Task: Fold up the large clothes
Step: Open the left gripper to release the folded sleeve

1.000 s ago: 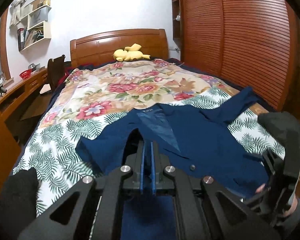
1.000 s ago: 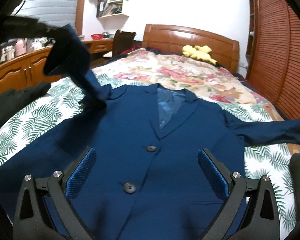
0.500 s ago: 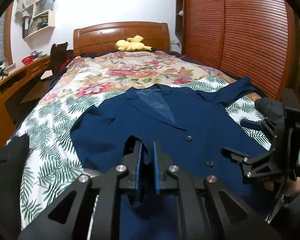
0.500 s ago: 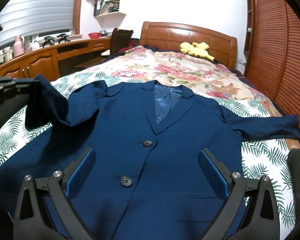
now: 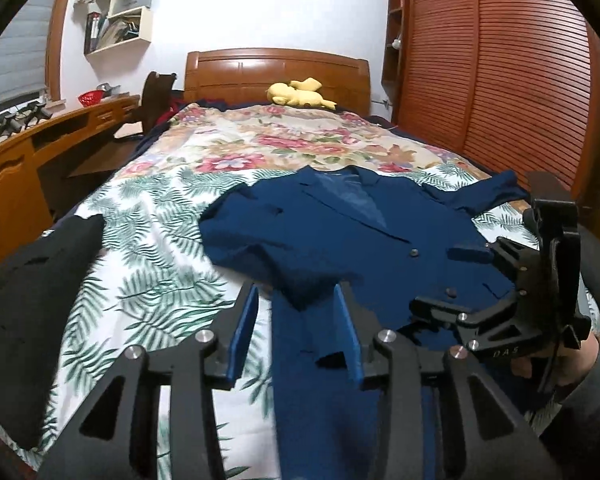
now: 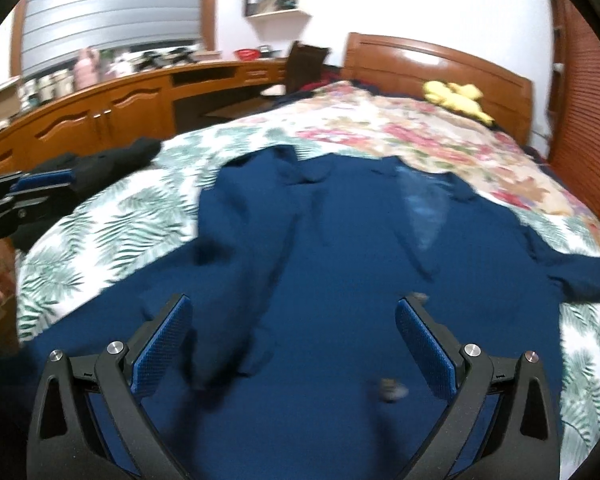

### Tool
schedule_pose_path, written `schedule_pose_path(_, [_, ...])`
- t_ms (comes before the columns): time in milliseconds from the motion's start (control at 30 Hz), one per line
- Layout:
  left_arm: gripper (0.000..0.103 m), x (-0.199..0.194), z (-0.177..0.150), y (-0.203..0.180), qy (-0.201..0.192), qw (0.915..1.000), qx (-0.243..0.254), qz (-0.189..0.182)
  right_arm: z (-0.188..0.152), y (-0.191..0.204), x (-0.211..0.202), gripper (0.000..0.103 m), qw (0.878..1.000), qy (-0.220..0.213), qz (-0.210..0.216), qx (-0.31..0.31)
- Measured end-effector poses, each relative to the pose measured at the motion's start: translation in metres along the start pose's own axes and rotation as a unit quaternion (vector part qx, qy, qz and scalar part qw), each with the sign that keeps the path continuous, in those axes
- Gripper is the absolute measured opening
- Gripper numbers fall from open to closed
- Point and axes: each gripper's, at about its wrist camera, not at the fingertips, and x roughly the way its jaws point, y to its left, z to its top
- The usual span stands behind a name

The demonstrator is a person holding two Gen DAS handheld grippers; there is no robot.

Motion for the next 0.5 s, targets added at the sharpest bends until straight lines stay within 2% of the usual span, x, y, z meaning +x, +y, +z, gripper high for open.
schedule_pose_path(67, [0.037, -0.009, -0.005, 0.008, -0.011, 0.9997, -0.003, 0.022, 0.002, 0.012, 0.005, 0.099, 1.000, 0.003, 0.022, -0.004])
schedule_pose_path(200, [0.038, -0.014, -0.013, 0.022, -0.009, 0.9993, -0.008, 0.037, 0.000, 0.040, 0.018, 0.095, 0.998, 0.020, 0.052, -0.030])
schedule_pose_path(233, [0.038, -0.015, -0.015, 0.025, -0.008, 0.9990, -0.010, 0.042, -0.001, 0.044, 0.021, 0.093, 0.998, 0.026, 0.051, -0.037])
schedule_pose_path(300, [0.037, -0.016, -0.018, 0.030, -0.007, 0.9988, -0.014, 0.047, -0.003, 0.052, 0.035, 0.091, 0.997, 0.056, 0.015, -0.056])
schedule_pose_path(367, [0.037, -0.018, -0.021, 0.033, -0.008, 0.9985, -0.018, 0.051, -0.007, 0.050, 0.044, 0.088, 0.996, 0.073, 0.014, -0.058])
schedule_pose_path(467, [0.038, -0.017, -0.025, 0.035, -0.005, 0.9983, -0.021, 0.053, -0.014, 0.046, 0.053, 0.073, 0.994, 0.095, 0.008, -0.058])
schedule_pose_path(500, [0.038, -0.017, -0.025, 0.035, -0.005, 0.9983, -0.022, 0.053, -0.016, 0.045, 0.054, 0.064, 0.993, 0.099, 0.012, -0.059])
